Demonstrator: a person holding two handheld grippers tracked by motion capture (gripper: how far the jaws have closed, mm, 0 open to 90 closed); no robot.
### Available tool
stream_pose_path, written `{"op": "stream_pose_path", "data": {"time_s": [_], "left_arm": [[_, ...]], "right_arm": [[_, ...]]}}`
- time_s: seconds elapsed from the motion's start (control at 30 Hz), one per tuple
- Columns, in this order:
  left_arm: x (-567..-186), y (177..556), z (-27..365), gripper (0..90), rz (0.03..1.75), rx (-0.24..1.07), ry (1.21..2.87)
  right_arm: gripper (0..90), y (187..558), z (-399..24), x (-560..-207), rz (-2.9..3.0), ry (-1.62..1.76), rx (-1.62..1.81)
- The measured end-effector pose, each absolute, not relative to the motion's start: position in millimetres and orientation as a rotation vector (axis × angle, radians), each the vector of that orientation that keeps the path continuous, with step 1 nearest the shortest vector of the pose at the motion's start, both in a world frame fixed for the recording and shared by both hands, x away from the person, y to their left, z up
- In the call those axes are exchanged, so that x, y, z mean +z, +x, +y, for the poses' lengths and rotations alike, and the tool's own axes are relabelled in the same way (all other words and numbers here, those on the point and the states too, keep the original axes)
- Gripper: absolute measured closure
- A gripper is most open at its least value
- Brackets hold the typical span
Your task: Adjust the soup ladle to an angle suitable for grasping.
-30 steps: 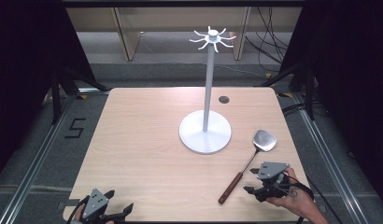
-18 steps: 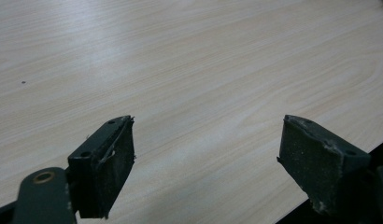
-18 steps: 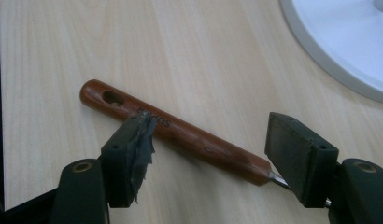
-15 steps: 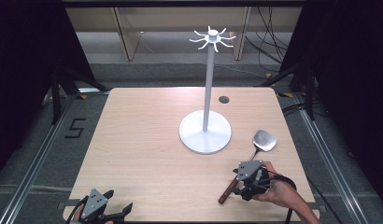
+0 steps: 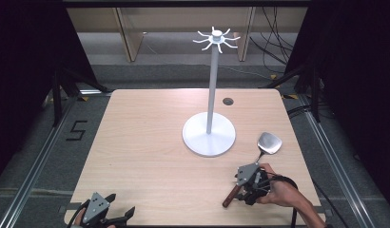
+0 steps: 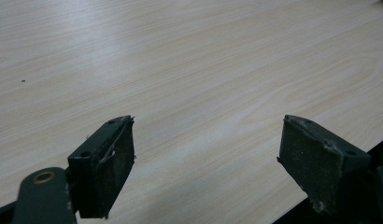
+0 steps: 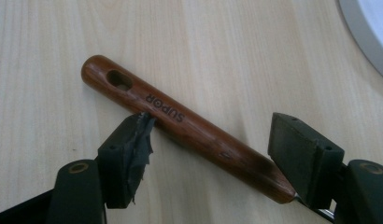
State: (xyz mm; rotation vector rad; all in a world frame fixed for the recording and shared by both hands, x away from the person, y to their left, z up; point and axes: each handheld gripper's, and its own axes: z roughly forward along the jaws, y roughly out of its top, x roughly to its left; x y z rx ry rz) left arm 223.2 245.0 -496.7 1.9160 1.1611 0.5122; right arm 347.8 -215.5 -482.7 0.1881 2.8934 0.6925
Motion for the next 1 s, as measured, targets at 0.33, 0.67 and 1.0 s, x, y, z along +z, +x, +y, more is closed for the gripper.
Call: {"op": "stream_pose_path", "data": {"time_s": [0.33,0.67,1.0], "left_arm": [[-497,222,244,17.5,1.162,0.511,1.912],[-496,222,245,17.5,1.154,0.512,1.920],[-497,223,245,17.5,1.159,0.508,1.917]], "right_arm": [[29.1,355,-211,-488,2.950,0.135,0.649],[52.4,372,-208,-484,2.961,0.254,0.598],[60.5,379,-196,-481,2.969,0.300,0.508]]}}
